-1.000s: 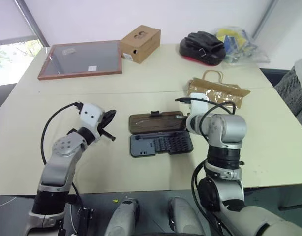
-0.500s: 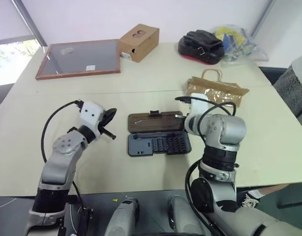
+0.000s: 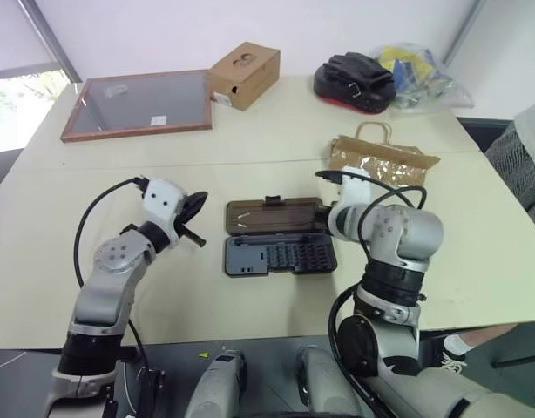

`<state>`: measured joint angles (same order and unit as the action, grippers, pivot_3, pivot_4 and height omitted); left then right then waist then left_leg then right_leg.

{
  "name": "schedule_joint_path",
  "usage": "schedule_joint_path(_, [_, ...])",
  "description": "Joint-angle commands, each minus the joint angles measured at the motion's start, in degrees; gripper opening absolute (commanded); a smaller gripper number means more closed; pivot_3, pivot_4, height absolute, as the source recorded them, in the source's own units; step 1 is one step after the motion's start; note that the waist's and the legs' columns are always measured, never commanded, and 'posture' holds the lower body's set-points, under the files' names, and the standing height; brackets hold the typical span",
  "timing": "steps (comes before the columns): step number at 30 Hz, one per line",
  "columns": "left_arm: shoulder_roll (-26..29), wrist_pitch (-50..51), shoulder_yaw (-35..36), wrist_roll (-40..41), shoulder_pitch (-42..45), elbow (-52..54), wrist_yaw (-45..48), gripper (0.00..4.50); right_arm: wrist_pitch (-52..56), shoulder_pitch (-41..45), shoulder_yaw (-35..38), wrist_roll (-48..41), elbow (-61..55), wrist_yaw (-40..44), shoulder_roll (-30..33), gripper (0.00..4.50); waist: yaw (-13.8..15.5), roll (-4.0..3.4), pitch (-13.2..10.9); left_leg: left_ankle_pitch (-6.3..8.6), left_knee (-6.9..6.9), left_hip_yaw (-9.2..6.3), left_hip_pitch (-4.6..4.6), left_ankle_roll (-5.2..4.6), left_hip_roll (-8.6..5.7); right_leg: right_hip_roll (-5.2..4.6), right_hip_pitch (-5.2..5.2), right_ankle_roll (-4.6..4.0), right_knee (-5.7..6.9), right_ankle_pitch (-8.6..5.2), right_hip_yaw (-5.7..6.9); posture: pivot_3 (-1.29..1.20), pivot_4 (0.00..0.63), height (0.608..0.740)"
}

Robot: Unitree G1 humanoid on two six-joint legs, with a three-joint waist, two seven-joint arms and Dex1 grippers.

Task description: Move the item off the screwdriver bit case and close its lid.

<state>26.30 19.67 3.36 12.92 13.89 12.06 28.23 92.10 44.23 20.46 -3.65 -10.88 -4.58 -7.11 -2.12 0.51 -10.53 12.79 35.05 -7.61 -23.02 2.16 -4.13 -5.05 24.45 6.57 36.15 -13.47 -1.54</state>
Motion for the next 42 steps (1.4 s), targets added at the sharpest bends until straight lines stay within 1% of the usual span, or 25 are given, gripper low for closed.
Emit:
schedule_joint_path(1, [0.3, -1.0, 0.4, -0.4, 0.8, 0.8, 0.1, 0.0, 0.4, 0.1, -2.5, -0.8, -1.5, 0.9, 1.3, 3.42, -0.1, 0.0, 0.0, 0.0, 0.0, 0.0, 0.0, 0.0, 0.0, 0.0, 0.0, 0.0, 0.0, 0.0, 0.0, 0.0, 0.15, 0.74])
schedule_joint_path(3, [0.6, -1.1, 0.6, -0.2, 0.8, 0.8, 0.5, 0.0, -2.9, -0.8, -6.3, -1.7, -2.4, 3.5, 4.7, 4.49, -0.1, 0.0, 0.0, 0.0, 0.0, -0.01, 0.0, 0.0, 0.0, 0.0, 0.0, 0.0, 0.0, 0.0, 0.0, 0.0, 0.15, 0.74])
schedule_joint_path(4, [0.8, -1.0, 0.8, 0.0, 0.9, 0.7, 0.7, 0.0, -5.9, -1.3, -7.5, -2.4, -2.9, 5.0, 6.1, 4.49, 0.0, 0.0, 0.0, 0.0, 0.02, 0.0, -0.03, 0.0, -0.01, 0.0, 0.0, 0.0, -0.01, 0.0, 0.01, 0.0, 0.15, 0.74])
schedule_joint_path(7, [2.6, -1.4, 2.5, 0.8, 2.6, -1.6, 2.4, 0.0, -16.5, -2.7, -10.3, -6.1, -5.0, 12.9, 11.2, 4.49, -0.2, 0.0, 0.0, 0.0, 0.05, 0.07, -0.1, 0.0, -0.03, -0.01, 0.01, 0.01, -0.04, 0.0, 0.03, 0.0, 0.15, 0.74])
schedule_joint_path(11, [6.4, -2.0, 4.2, 2.8, 7.3, -8.2, 7.6, 0.0, -26.1, -3.2, -11.8, -7.9, -4.6, 18.1, 16.1, 4.49, -0.6, -0.01, 0.0, 0.0, 0.04, 0.12, -0.09, 0.0, 0.0, 0.07, 0.04, 0.01, -0.02, 0.0, 0.06, 0.0, 0.15, 0.74])
schedule_joint_path(14, [8.4, -1.9, 4.3, 4.3, 10.6, -14.3, 12.3, 0.0, -31.1, -2.6, -11.9, -8.5, -3.0, 19.0, 16.7, 4.49, -0.6, -0.01, 0.0, 0.0, 0.04, 0.13, -0.09, -0.01, 0.02, 0.08, 0.06, 0.01, -0.01, 0.0, 0.05, 0.0, 0.15, 0.74])
schedule_joint_path(17, [9.3, -1.6, 3.5, 5.3, 13.0, -19.5, 16.7, 0.0, -36.2, -2.3, -14.2, -8.3, -1.7, 21.3, 18.1, 4.49, -0.5, -0.01, 0.0, 0.0, 0.05, 0.13, -0.1, 0.0, 0.01, 0.04, 0.05, 0.02, -0.01, 0.0, 0.05, 0.0, 0.15, 0.74])
schedule_joint_path(23, [9.7, -1.8, 0.7, 4.8, 16.8, -25.5, 24.0, 0.0, -42.8, -2.1, -19.0, -8.1, 0.9, 24.9, 19.8, 4.49, -0.4, 0.0, 0.0, -0.01, 0.07, 0.09, -0.15, 0.0, -0.01, 0.02, 0.07, 0.02, -0.01, 0.01, 0.05, 0.0, 0.15, 0.74])
schedule_joint_path(28, [10.5, 2.2, -0.1, 7.4, 17.8, -22.7, 29.3, 0.0, -48.7, -2.3, -25.0, -7.1, 2.5, 32.6, 25.2, 4.49, -0.4, 0.0, 0.0, -0.01, 0.08, 0.08, -0.18, 0.0, -0.02, 0.01, 0.09, 0.02, -0.01, 0.01, 0.05, 0.0, 0.15, 0.74])
schedule_joint_path(30, [12.6, 6.1, -1.9, 10.4, 15.3, -16.6, 34.9, 0.0, -52.4, -2.0, -28.8, -5.7, 5.3, 39.1, 30.3, 4.49, -0.5, 0.02, 0.0, -0.01, 0.08, 0.09, -0.19, 0.0, -0.01, 0.01, 0.1, 0.03, -0.01, 0.01, 0.05, 0.0, 0.15, 0.74])
schedule_joint_path(32, [14.3, 8.8, -3.5, 12.2, 12.8, -11.7, 38.3, 0.0, -55.1, -1.4, -30.9, -5.4, 7.8, 43.7, 33.4, 4.49, -0.5, 0.01, 0.0, -0.01, 0.08, 0.11, -0.2, 0.0, -0.01, 0.0, 0.1, 0.03, -0.03, 0.01, 0.05, 0.0, 0.15, 0.74])
schedule_joint_path(37, [14.9, 11.0, -5.2, 13.5, 8.9, -5.5, 39.7, 0.0, -59.5, 1.1, -32.9, -4.1, 14.2, 48.5, 35.6, 4.49, -0.6, 0.03, -0.1, -0.01, 0.08, 0.12, -0.19, 0.0, 0.04, 0.03, 0.1, 0.01, -0.01, 0.0, 0.05, 0.0, 0.15, 0.74])
schedule_joint_path(42, [15.1, 11.5, -6.8, 13.6, 6.1, -2.1, 40.2, 0.0, -62.8, 2.8, -34.3, -2.5, 19.4, 51.0, 35.2, 4.49, -0.3, 0.03, -0.1, -0.01, 0.09, 0.1, -0.2, 0.0, 0.05, -0.01, 0.11, 0.01, -0.02, 0.01, 0.04, 0.0, 0.15, 0.74])
